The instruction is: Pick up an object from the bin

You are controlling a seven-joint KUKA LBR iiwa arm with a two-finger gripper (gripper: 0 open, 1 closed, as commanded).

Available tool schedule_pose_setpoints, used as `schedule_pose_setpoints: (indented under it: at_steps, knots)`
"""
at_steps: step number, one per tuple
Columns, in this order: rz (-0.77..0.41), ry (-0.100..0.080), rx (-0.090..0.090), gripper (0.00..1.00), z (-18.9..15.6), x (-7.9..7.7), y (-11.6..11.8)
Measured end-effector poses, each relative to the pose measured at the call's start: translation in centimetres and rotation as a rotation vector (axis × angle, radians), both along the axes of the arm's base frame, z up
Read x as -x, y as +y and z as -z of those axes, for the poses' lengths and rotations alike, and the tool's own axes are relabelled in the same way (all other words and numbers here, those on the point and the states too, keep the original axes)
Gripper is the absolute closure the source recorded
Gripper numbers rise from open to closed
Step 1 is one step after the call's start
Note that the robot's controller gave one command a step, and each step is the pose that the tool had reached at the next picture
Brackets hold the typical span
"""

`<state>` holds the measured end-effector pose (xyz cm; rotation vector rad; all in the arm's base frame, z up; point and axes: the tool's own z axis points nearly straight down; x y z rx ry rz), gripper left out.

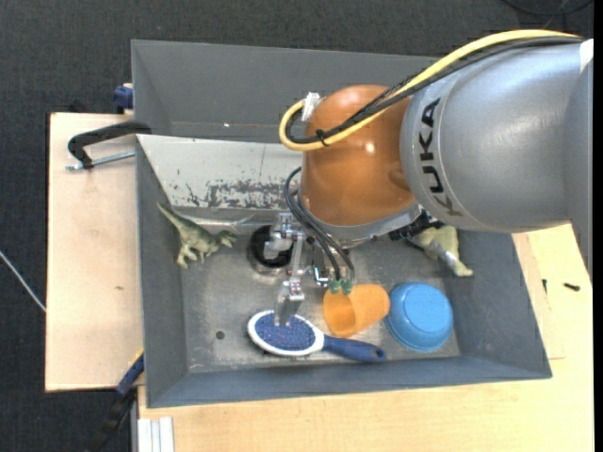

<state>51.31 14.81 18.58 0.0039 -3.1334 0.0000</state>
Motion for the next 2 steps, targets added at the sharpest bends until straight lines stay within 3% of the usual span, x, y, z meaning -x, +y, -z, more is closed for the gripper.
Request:
schedule_pose_setpoints:
  at_steps: [1,2]
  knots:
    - [-0.277,-0.019,-0.002,0.00,-6.4,-1.9,-3.9]
    - [-0.422,0.000,-0.002,0.00,6.0,-1.1,-11.3]
